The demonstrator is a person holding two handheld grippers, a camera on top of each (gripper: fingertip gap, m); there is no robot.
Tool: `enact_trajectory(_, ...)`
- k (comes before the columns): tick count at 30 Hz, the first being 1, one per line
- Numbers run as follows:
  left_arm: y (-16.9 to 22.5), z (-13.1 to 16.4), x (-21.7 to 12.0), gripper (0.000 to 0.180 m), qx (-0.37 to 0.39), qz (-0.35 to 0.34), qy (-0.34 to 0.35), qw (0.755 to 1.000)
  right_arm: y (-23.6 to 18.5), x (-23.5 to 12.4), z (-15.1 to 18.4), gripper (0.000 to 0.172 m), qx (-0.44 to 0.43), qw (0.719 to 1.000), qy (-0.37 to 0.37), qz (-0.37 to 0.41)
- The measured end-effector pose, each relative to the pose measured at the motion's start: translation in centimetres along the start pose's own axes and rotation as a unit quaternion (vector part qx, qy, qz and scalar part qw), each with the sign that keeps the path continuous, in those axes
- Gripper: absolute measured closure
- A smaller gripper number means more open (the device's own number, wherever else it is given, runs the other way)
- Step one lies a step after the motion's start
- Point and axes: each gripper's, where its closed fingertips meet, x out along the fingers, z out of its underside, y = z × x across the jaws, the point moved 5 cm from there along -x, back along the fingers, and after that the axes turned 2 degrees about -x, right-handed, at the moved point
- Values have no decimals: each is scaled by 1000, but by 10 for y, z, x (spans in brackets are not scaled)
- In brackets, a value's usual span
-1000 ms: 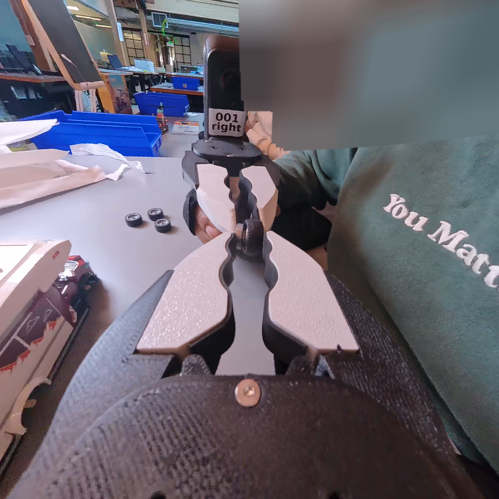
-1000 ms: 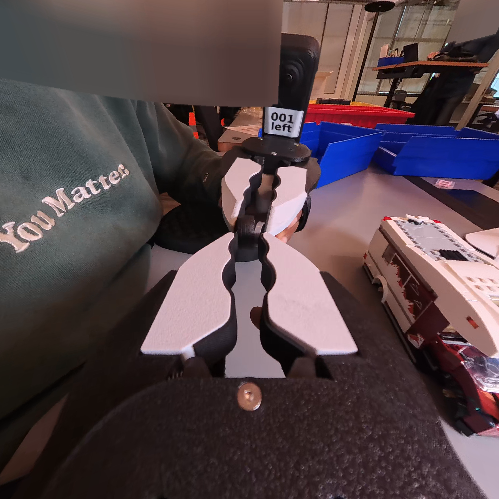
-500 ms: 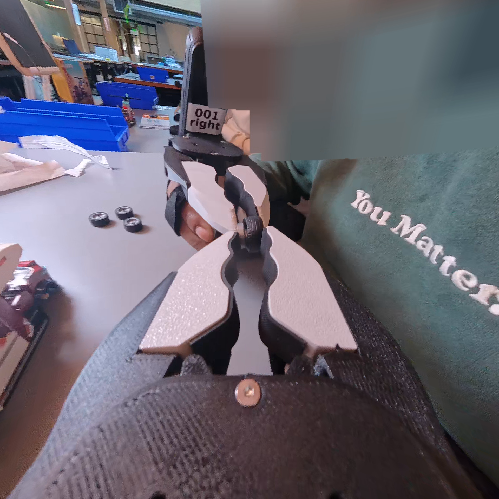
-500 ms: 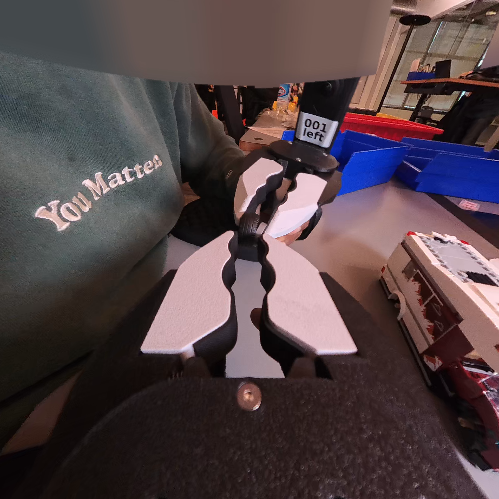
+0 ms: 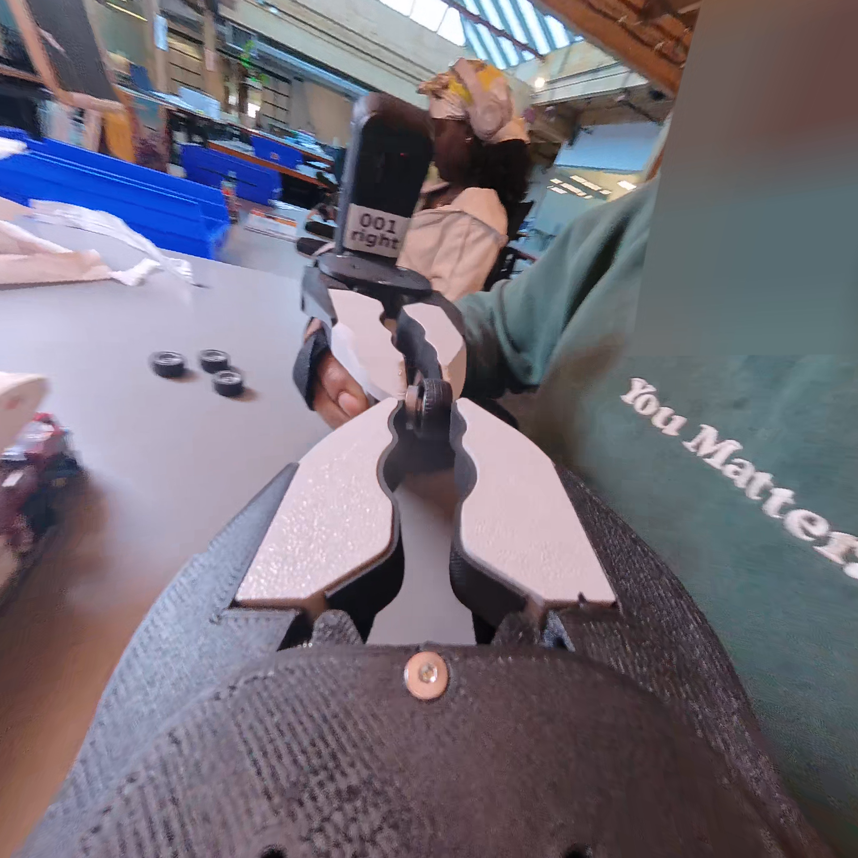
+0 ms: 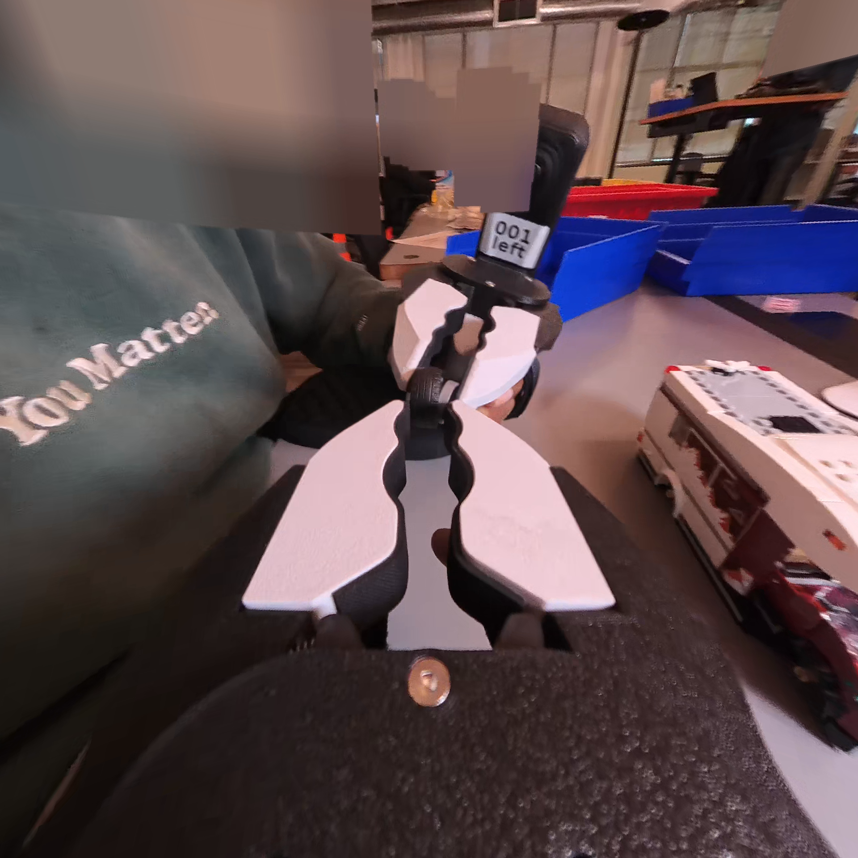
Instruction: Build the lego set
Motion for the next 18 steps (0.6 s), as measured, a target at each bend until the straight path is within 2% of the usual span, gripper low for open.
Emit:
enact_trajectory(2, -3, -1, -2, 159, -2, -14, -3, 1000, 2, 0, -2, 159, -31, 999, -6, 24)
enact_trajectory(3, -7, 0, -4, 152, -7, -26, -10, 1000, 4, -1, -4, 159, -57, 997, -7, 45)
enact_trajectory(5, -15, 4, -8, 145, -13, -50, -32, 998, 9, -3, -3, 159, -156, 981, -43, 109)
enact_trajectory(9, -25, 7, -2, 136, -76, -36, -62, 995, 15, 4, 11, 159, -409, 876, -161, 198)
enact_trajectory(13, -42, 14, -2, 154, -77, -66, -104, 989, 18, 10, 23, 159, -538, 789, -218, 200)
enact_trajectory(15, -50, 23, -1, 154, -50, -82, -144, 985, 23, 9, 34, 159, -549, 779, -252, 171)
enact_trajectory(18, -62, 43, 2, 154, 21, -115, -236, 965, 28, 7, 55, 158, -494, 800, -326, 102)
